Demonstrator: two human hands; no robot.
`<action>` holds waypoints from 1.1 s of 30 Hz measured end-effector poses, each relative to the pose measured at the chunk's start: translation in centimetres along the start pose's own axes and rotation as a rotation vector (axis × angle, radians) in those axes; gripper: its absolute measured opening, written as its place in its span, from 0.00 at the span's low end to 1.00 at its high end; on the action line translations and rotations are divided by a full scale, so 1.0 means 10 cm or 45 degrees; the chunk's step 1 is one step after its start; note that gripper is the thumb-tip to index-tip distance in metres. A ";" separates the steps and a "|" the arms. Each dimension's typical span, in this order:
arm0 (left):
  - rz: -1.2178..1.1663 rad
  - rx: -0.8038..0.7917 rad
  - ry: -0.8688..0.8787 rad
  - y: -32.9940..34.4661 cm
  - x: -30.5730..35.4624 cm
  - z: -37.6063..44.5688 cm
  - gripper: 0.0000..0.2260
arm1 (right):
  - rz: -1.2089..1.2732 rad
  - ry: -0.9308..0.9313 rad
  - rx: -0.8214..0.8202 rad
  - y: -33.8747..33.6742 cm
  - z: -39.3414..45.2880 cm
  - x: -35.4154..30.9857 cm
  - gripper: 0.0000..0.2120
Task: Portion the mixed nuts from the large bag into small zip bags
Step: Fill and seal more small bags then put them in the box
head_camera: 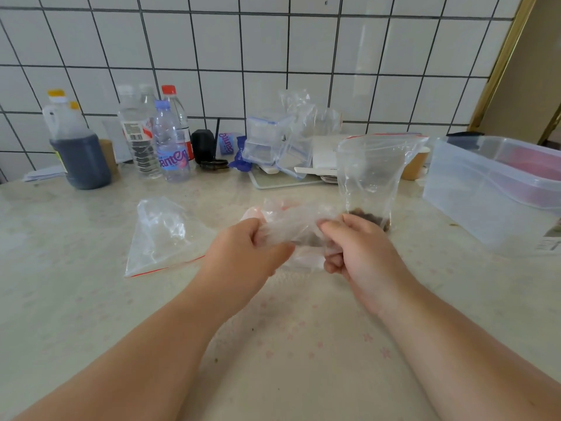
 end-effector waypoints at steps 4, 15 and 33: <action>0.107 0.152 -0.018 -0.06 -0.02 0.02 0.13 | -0.206 -0.119 0.024 -0.01 -0.04 -0.10 0.21; -0.277 0.247 -0.074 -0.18 -0.08 0.05 0.06 | -0.480 -0.270 0.467 -0.26 -0.10 -0.25 0.09; -1.630 -0.545 -0.442 0.16 -0.06 0.07 0.13 | 0.392 0.301 -0.090 -0.09 0.00 -0.02 0.11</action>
Point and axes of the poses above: each hand's wrist, its own z-axis towards the middle knuckle, its own y-axis out of the palm, x = y × z, the point moved 6 cm from there along z, towards the middle knuckle, and after that the axes turned 1 degree about -x, right-handed, at the moved point
